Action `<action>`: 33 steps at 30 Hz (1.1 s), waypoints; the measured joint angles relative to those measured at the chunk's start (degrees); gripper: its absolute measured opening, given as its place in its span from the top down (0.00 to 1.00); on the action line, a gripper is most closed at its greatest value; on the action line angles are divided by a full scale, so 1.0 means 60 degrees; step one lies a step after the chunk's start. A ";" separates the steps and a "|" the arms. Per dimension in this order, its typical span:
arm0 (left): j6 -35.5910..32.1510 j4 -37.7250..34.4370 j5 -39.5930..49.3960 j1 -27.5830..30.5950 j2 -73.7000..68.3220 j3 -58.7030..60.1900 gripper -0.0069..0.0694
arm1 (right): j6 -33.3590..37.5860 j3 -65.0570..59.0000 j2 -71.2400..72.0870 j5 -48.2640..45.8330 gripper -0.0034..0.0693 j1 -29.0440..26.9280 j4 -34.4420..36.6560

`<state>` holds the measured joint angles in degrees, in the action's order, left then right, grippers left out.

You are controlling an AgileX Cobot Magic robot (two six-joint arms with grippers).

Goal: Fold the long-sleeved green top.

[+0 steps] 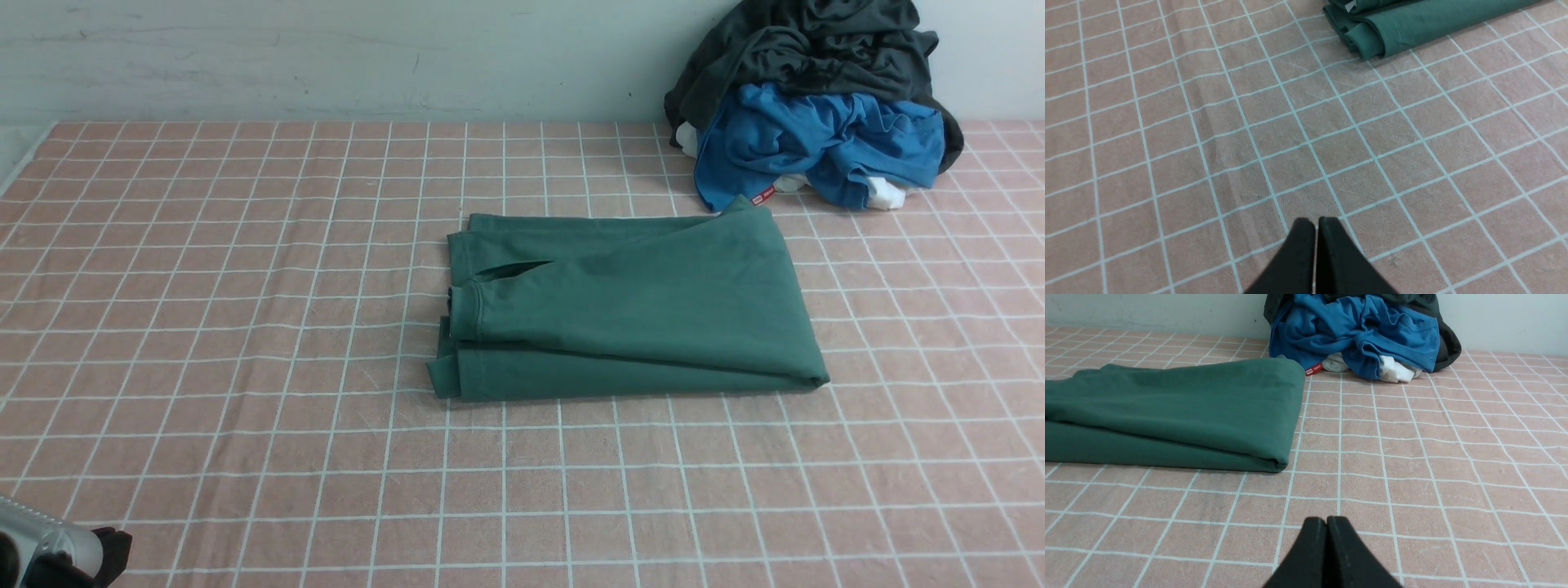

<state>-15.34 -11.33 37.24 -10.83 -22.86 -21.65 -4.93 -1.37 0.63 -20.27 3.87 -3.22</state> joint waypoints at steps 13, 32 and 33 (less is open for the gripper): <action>0.1536 0.1956 -0.2808 0.0426 0.3860 0.3345 0.91 | 0.0003 0.0000 0.0000 -0.0023 0.97 0.0000 0.0008; 0.2924 0.2395 -0.2785 0.1505 0.3909 0.3796 0.91 | 0.0003 0.0000 0.0000 -0.0023 0.97 0.0000 0.0030; 0.2924 0.2395 -0.2785 0.1505 0.3909 0.3796 0.91 | 0.0003 0.0000 0.0000 -0.0023 0.97 0.0000 0.0030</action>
<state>2.21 3.04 20.53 -1.79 0.59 1.12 -4.91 -1.37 0.63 -20.40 3.87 -3.04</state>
